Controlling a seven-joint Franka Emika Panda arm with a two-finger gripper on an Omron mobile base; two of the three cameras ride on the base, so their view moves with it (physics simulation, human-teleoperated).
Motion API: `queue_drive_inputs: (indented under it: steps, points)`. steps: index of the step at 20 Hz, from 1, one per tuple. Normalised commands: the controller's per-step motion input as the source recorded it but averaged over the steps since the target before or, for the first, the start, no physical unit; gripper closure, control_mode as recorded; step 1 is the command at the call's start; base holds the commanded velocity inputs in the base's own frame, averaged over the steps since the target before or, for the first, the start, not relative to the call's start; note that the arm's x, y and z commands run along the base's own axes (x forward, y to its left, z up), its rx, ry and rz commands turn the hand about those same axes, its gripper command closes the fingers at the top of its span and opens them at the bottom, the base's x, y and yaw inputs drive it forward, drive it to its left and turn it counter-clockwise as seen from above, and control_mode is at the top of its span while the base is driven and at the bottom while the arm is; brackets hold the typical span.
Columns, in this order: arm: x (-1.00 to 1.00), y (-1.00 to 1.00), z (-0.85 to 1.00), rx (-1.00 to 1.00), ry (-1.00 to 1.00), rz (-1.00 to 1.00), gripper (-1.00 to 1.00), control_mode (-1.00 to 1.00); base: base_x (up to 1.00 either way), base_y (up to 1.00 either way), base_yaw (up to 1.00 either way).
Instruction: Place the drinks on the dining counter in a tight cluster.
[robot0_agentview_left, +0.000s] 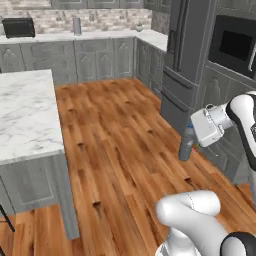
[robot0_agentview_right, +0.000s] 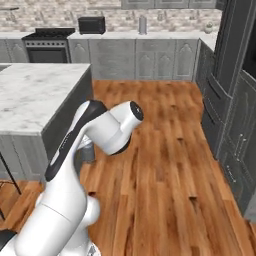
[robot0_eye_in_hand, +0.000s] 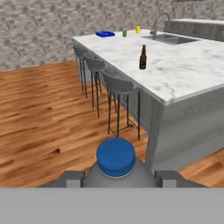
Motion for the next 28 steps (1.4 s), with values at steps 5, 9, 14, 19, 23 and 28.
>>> queue_drive_inputs:
  steps: [5, 9, 14, 19, 23, 28]
  points:
    - [0.00, 0.00, 0.00, 0.00, 0.00, 0.00, 1.00, 1.00, 0.51, 1.00, 0.00]
    - [0.00, 0.00, 0.00, 0.00, 0.00, 0.00, 1.00, 1.00, 0.74, 1.00, -0.01]
    - [0.00, 0.00, 0.00, 0.00, 0.00, 0.00, 1.00, 1.00, 0.24, 0.96, 0.02]
    - [0.00, 0.00, 0.00, 0.00, 0.00, 0.00, 1.00, 1.00, 0.14, 0.95, 0.15]
    - [0.00, 0.00, 0.00, 0.00, 0.00, 0.00, 1.00, 1.00, 0.31, 0.55, 0.12]
    - [0.00, 0.00, 0.00, 0.00, 0.00, 0.00, 1.00, 1.00, 0.46, 0.11, 0.00]
